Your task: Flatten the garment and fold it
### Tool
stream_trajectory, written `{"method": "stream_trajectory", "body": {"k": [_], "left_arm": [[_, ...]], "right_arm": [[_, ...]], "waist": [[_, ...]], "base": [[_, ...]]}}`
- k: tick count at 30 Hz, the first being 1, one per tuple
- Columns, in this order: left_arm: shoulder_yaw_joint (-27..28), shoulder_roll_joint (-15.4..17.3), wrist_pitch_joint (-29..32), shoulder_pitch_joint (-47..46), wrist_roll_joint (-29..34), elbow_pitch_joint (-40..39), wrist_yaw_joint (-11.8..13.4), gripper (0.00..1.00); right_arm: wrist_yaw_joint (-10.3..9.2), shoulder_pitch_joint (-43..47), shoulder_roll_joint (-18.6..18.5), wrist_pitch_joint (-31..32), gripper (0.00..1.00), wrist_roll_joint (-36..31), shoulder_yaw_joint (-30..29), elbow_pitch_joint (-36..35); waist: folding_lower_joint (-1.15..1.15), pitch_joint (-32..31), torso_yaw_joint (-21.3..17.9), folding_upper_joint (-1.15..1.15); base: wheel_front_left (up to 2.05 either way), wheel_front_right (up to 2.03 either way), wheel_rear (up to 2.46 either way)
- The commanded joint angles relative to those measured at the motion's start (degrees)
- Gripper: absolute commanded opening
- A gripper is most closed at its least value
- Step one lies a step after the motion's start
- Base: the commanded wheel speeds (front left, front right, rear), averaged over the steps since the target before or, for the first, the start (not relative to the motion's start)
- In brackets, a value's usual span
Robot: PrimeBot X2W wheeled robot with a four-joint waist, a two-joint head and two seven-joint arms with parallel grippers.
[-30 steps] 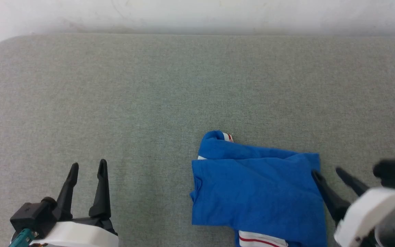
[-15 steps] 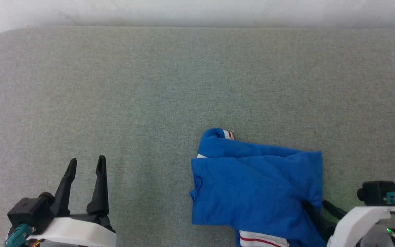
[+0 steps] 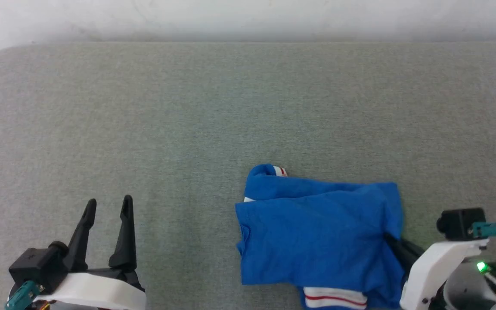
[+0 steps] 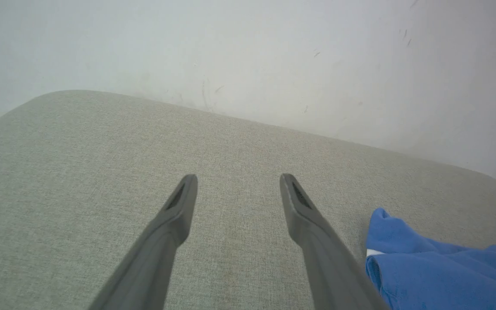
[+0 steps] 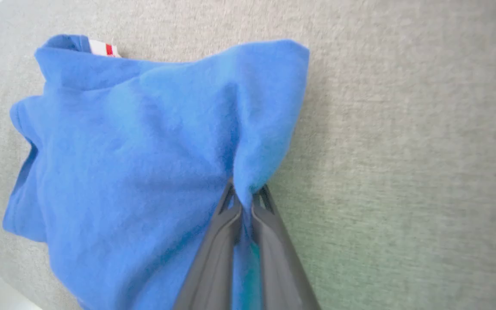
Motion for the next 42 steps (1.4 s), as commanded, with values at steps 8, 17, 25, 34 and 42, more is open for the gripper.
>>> {"method": "stream_trajectory", "body": {"k": [8,17,25,34,42], "left_arm": [[1.1,1.0,-0.4,-1.9,1.3,-1.0,0.0,1.0],[1.9,3.5,1.7,-7.1,3.1,-3.0,-0.2,1.0],[3.7,5.4,2.8,-14.0,4.7,-6.4,-0.3,1.0],[6.6,7.8,1.2,-19.3,8.5,-10.0,0.4,1.0],[7.1,8.7,-0.2,-21.1,11.6,-11.1,0.7,1.0]], "right_arm": [[-0.04,-10.0,-5.6,4.3,0.0,-8.8,-1.8,-4.7],[-0.04,-21.7,-14.9,8.2,0.0,-9.8,-5.2,-1.7],[-0.04,-29.8,-23.2,8.0,0.0,-10.8,-9.1,1.6],[-0.04,-35.4,-31.3,2.4,0.0,-12.5,-14.0,10.0],[-0.04,-36.1,-29.0,-1.8,0.0,-15.2,-17.9,15.9]], "waist": [[0.0,1.9,-6.9,0.0],[0.0,8.0,-11.1,0.0],[0.0,16.5,-13.2,0.0],[0.0,25.0,-14.7,0.0],[0.0,29.1,-15.0,0.0]], "base": [[0.0,0.0,0.0],[0.0,0.0,0.0],[0.0,0.0,0.0],[0.0,0.0,0.0],[0.0,0.0,0.0]]}}
